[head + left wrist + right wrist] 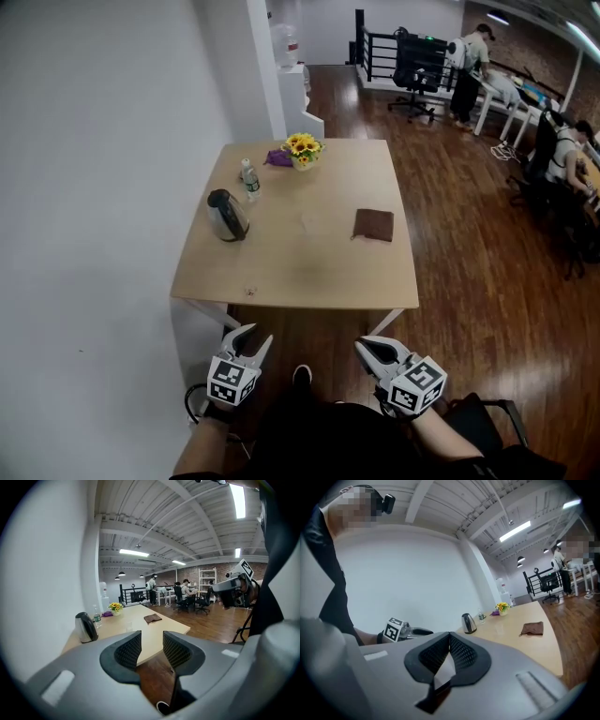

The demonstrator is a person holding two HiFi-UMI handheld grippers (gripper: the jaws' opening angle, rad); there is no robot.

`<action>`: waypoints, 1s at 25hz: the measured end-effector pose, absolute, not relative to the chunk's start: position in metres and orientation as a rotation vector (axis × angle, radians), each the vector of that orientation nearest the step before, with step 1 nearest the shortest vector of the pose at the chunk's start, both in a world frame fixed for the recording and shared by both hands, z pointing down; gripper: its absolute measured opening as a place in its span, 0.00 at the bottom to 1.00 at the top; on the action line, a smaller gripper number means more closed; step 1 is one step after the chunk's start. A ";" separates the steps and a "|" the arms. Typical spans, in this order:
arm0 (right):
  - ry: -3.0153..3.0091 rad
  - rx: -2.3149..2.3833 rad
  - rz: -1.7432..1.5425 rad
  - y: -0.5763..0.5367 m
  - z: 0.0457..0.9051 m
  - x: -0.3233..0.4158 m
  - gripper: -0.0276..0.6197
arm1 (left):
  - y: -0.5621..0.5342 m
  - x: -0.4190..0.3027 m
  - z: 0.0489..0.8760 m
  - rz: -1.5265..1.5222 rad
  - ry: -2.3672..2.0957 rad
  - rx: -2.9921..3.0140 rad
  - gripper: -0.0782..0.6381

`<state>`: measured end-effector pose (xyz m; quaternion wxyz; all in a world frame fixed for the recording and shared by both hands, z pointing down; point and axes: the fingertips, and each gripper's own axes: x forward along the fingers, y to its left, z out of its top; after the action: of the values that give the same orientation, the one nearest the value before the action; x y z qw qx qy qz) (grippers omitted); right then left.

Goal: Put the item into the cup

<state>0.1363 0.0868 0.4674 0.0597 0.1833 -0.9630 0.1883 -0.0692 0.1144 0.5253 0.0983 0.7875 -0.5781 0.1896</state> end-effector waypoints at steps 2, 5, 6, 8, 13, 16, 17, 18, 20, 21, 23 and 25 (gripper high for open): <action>-2.898 0.532 0.550 0.082 0.472 0.130 0.06 | 0.108 -0.078 0.531 0.564 -1.716 2.310 0.30; -2.877 0.524 0.507 0.069 0.476 0.117 0.06 | 0.096 -0.095 0.546 0.578 -1.706 2.278 0.30; -2.870 0.532 0.499 0.062 0.478 0.113 0.06 | 0.090 -0.101 0.552 0.582 -1.699 2.270 0.30; -2.855 0.553 0.496 0.046 0.483 0.106 0.06 | 0.076 -0.114 0.563 0.585 -1.691 2.257 0.30; -2.824 0.598 0.513 0.004 0.494 0.081 0.06 | 0.035 -0.151 0.589 0.645 -1.657 2.243 0.30; -2.801 0.640 0.569 -0.025 0.503 0.065 0.07 | 0.014 -0.171 0.607 0.680 -1.613 2.231 0.30; -2.792 0.656 0.580 -0.034 0.505 0.060 0.07 | 0.007 -0.177 0.614 0.697 -1.599 2.228 0.30; -2.784 0.670 0.582 -0.044 0.507 0.055 0.07 | 0.001 -0.183 0.621 0.719 -1.583 2.226 0.30; -2.770 0.695 0.589 -0.061 0.509 0.045 0.08 | -0.008 -0.193 0.638 0.780 -1.537 2.223 0.30; -2.761 0.706 0.601 -0.068 0.510 0.040 0.08 | -0.010 -0.197 0.647 0.815 -1.508 2.222 0.30; -2.743 0.724 0.625 -0.079 0.513 0.031 0.09 | -0.014 -0.205 0.665 0.882 -1.456 2.224 0.31; -2.726 0.740 0.637 -0.089 0.516 0.021 0.09 | -0.019 -0.214 0.680 0.927 -1.422 2.220 0.31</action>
<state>0.0215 -0.0891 0.5163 0.1229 0.2536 -0.9343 0.2184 -0.2138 -0.0190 0.6805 0.1727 0.7824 -0.5013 0.3267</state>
